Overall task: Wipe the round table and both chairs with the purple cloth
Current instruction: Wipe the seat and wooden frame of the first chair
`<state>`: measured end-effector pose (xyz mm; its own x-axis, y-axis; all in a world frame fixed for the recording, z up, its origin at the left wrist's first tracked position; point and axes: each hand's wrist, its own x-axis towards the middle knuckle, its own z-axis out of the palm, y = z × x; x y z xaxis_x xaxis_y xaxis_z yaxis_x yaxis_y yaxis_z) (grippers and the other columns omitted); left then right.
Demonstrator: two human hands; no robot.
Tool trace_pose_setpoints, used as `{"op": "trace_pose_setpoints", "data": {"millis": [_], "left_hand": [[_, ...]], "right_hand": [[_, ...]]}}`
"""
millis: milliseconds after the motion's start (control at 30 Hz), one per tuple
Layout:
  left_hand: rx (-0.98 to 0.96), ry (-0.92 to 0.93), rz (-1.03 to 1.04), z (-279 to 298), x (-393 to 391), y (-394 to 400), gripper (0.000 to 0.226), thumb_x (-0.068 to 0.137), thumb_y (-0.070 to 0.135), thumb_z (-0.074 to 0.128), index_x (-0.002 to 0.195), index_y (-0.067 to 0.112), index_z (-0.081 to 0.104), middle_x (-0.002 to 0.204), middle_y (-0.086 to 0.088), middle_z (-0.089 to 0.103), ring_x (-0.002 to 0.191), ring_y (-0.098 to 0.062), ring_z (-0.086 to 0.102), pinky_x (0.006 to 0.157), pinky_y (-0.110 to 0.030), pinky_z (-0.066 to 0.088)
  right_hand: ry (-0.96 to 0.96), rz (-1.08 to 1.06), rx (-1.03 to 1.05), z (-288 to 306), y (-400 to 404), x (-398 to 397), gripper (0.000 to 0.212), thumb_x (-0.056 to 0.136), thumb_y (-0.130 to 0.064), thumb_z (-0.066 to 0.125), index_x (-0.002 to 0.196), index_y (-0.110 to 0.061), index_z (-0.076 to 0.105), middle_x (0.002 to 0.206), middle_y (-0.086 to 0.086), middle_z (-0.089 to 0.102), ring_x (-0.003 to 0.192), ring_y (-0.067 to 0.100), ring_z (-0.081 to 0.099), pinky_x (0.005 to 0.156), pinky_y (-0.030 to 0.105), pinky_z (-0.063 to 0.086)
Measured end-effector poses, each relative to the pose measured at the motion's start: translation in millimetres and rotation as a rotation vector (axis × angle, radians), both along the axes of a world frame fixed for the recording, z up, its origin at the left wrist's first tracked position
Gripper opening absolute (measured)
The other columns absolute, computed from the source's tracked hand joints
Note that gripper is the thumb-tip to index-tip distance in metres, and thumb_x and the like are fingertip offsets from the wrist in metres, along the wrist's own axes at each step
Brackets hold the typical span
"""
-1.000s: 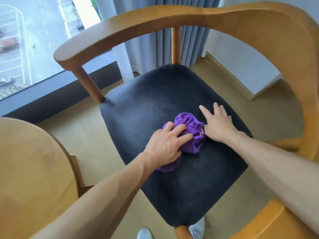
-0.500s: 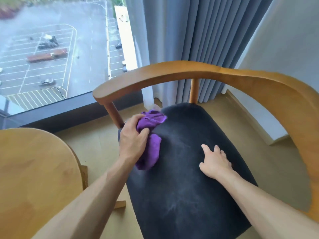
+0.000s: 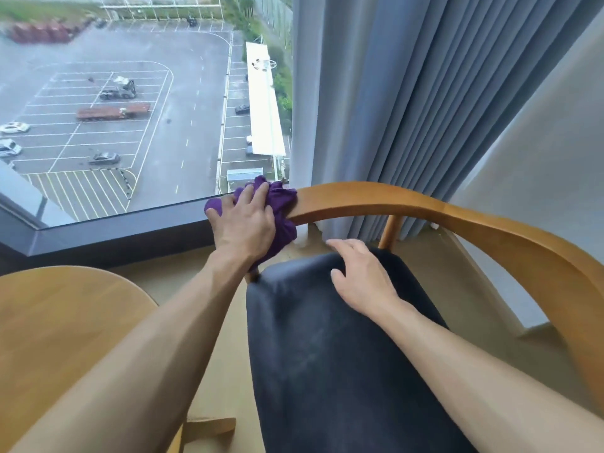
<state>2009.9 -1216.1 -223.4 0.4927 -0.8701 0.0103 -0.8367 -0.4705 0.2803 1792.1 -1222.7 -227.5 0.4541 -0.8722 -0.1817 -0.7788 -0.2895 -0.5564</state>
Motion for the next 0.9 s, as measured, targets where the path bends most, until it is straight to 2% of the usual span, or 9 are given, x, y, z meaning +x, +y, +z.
{"op": "trace_pose_setpoints", "data": {"millis": [67,167,267,367,433,533,633,800,900], "left_hand": [[-0.041,-0.005,-0.031,2.8,6.1,0.4,0.056,0.097,0.04,0.04,0.152,0.033,0.028,0.149,0.003,0.046,0.129,-0.032,0.041,0.105,-0.057,0.028],[-0.087,0.081,-0.039,7.6,20.5,3.0,0.061,0.091,0.052,0.053,0.144,0.027,0.038,0.13,-0.004,0.06,0.121,-0.033,0.049,0.101,-0.051,0.032],[-0.08,0.025,-0.053,4.6,27.4,7.5,0.055,0.095,0.06,0.042,0.139,0.028,0.044,0.141,0.001,0.051,0.127,-0.029,0.046,0.102,-0.05,0.029],[-0.008,-0.153,-0.054,-6.1,21.3,7.4,0.061,0.097,0.064,0.03,0.148,0.031,0.034,0.154,-0.002,0.037,0.141,-0.025,0.032,0.111,-0.054,0.019],[0.0,-0.203,-0.056,-11.0,16.9,1.4,0.064,0.098,0.063,0.029,0.151,0.029,0.03,0.153,-0.005,0.038,0.141,-0.026,0.032,0.114,-0.053,0.022],[-0.02,-0.201,-0.045,-12.5,10.5,-6.8,0.063,0.098,0.061,0.031,0.15,0.027,0.033,0.148,-0.008,0.044,0.134,-0.029,0.041,0.11,-0.051,0.031],[-0.029,-0.191,-0.009,-12.8,2.8,-13.6,0.06,0.097,0.06,0.032,0.148,0.028,0.036,0.145,-0.006,0.047,0.128,-0.029,0.045,0.107,-0.051,0.034],[-0.034,-0.181,0.084,-12.7,-11.8,-27.2,0.055,0.096,0.057,0.033,0.145,0.032,0.04,0.141,-0.003,0.051,0.126,-0.03,0.046,0.107,-0.053,0.031],[-0.006,-0.152,0.117,-12.0,-39.6,-51.2,0.05,0.096,0.055,0.032,0.141,0.035,0.042,0.143,-0.002,0.049,0.13,-0.035,0.04,0.109,-0.062,0.024]], "right_hand": [[-0.089,0.003,-0.025,16.6,-6.5,21.8,0.051,0.096,-0.013,0.051,0.144,-0.027,0.046,0.144,-0.003,0.046,0.126,0.018,0.051,0.103,0.034,0.044],[-0.206,-0.024,0.034,34.0,-12.2,57.1,0.046,0.094,-0.013,0.052,0.138,-0.025,0.053,0.138,0.0,0.055,0.123,0.02,0.055,0.105,0.04,0.045],[-0.232,-0.021,0.022,38.0,-15.6,85.3,0.045,0.093,-0.01,0.052,0.136,-0.02,0.055,0.135,0.001,0.057,0.122,0.021,0.055,0.107,0.037,0.042],[-0.195,-0.043,-0.087,36.9,-23.0,95.2,0.047,0.091,-0.007,0.047,0.136,-0.019,0.055,0.136,0.001,0.055,0.124,0.023,0.051,0.104,0.035,0.041],[-0.175,-0.007,-0.164,34.2,-32.4,94.0,0.051,0.091,-0.005,0.045,0.139,-0.019,0.052,0.139,0.001,0.052,0.127,0.024,0.048,0.106,0.039,0.041],[-0.118,0.114,-0.233,29.0,-49.5,93.5,0.056,0.092,-0.005,0.042,0.145,-0.023,0.046,0.149,0.0,0.045,0.133,0.025,0.043,0.11,0.04,0.038],[-0.079,0.225,-0.208,22.9,-63.0,98.9,0.06,0.094,-0.005,0.041,0.15,-0.026,0.041,0.158,0.0,0.035,0.141,0.024,0.037,0.116,0.036,0.03],[-0.015,0.325,-0.212,14.6,-79.5,95.0,0.058,0.098,-0.009,0.039,0.153,-0.026,0.035,0.16,-0.002,0.033,0.145,0.022,0.032,0.119,0.038,0.026],[-0.005,0.311,-0.25,15.0,-97.2,72.8,0.054,0.098,-0.011,0.041,0.15,-0.024,0.039,0.155,-0.002,0.041,0.141,0.022,0.037,0.116,0.041,0.03]]}}
